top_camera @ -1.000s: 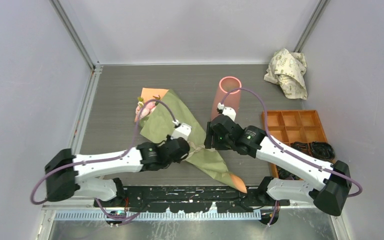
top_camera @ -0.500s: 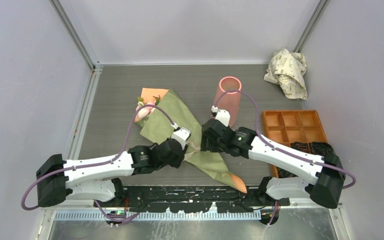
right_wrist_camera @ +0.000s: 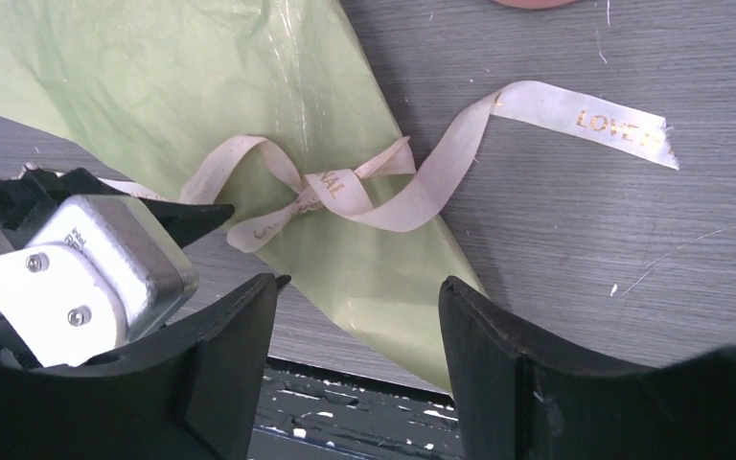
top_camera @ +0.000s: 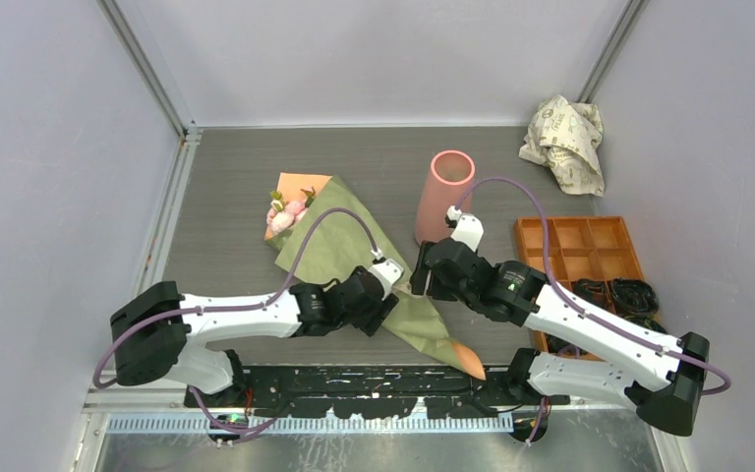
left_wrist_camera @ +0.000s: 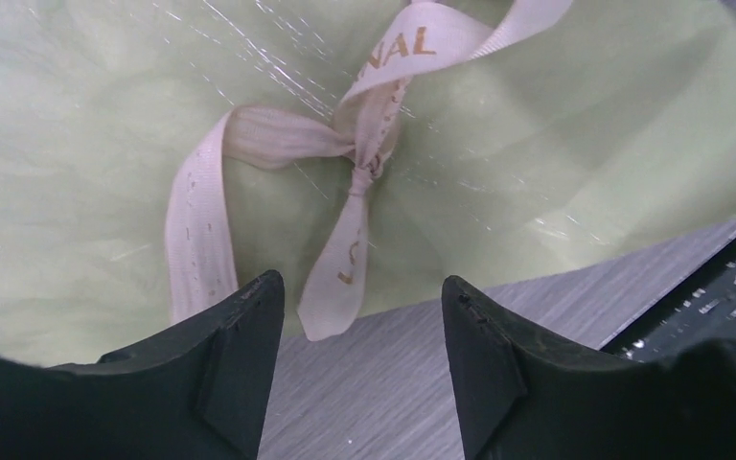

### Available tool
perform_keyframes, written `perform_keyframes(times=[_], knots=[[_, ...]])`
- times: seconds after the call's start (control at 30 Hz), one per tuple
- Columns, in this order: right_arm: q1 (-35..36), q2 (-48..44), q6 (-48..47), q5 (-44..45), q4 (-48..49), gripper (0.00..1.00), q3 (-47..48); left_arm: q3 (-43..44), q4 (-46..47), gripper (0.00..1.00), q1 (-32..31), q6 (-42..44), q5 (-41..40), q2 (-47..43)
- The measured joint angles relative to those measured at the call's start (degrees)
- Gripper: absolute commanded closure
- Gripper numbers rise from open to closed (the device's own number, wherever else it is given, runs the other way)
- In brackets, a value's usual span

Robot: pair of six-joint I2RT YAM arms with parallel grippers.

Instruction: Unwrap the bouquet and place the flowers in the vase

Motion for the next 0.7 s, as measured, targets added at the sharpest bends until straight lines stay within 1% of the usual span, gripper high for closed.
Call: perform_keyframes(times=[0.17,0.23,0.27,0.3,0.37,0.43,0.47,0.57,0.7], knots=[[0.0,-1.53,0.09,-0.37,-0.2,0.32,-1.55,2.25,0.17,0.41,0.0,1.9,-2.14,4.28],[0.02,-2.03,0.09,-0.48,-0.11,0.32,-1.55,3.52,0.26,0.45,0.0,2.36,-2.78,6.51],[0.0,-2.23,0.09,-0.5,-0.02,0.33,-1.55,3.96,0.39,0.49,0.0,2.51,-2.91,7.34],[0.0,-2.34,0.09,-0.5,0.02,0.33,-1.55,4.39,0.42,0.58,0.0,2.8,-3.06,8.07],[0.0,-2.38,0.07,-0.52,0.04,0.34,-1.55,5.31,0.42,0.79,0.0,3.21,-3.34,9.49],[0.0,-2.4,-0.07,-0.59,-0.09,0.35,-1.84,6.34,0.37,0.92,0.07,3.48,-3.76,10.86],[0.02,-2.4,-0.07,-0.72,-0.15,0.35,-1.97,6.75,0.37,0.95,0.11,3.23,-3.87,11.43],[0.02,-2.38,-0.09,-1.05,0.04,0.35,-2.4,7.41,-0.11,1.0,0.07,2.91,-4.39,12.31],[0.02,-2.25,-0.07,-1.68,0.57,0.34,-2.62,6.73,-1.75,1.0,0.04,0.66,-5.86,10.6]])
